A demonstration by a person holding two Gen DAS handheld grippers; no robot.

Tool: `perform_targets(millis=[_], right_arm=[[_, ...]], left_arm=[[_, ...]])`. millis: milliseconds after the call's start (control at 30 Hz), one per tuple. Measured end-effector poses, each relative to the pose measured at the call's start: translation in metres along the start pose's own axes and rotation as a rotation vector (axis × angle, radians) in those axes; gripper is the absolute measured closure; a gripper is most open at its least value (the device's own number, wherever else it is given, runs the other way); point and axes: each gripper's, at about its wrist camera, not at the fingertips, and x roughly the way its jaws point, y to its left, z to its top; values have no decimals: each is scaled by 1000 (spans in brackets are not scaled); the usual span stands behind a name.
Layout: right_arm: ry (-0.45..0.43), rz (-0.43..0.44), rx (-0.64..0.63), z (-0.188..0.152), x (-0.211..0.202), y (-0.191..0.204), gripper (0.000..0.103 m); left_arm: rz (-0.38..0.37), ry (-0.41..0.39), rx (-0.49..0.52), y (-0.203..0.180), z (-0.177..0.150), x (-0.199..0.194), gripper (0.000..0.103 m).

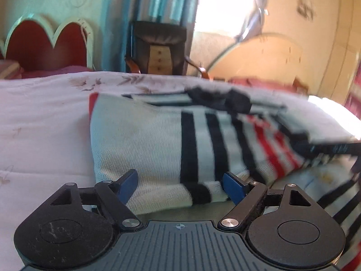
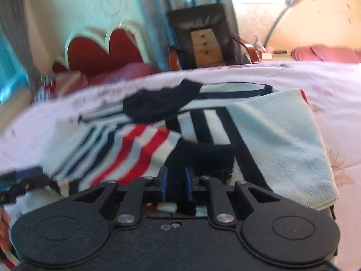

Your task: Fold small clothes

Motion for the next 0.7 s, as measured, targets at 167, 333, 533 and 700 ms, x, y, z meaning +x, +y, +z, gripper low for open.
perform_targets(millis=[167,333,533,700], right_arm=[[-23,-76,-6,-6,-5,-10,91],[-14,-59,17,5,-10,-14,79],[-53,-15,51,30,7,-4,80],[-19,59,43,40,45,11,83]], left_arm=[[2,12,43,-2,-1,-5,20],[-20,-29,-12,11,21,-18,20],[26,-50,16,40,68,20,20],[29,43,15,62,75,73,20]])
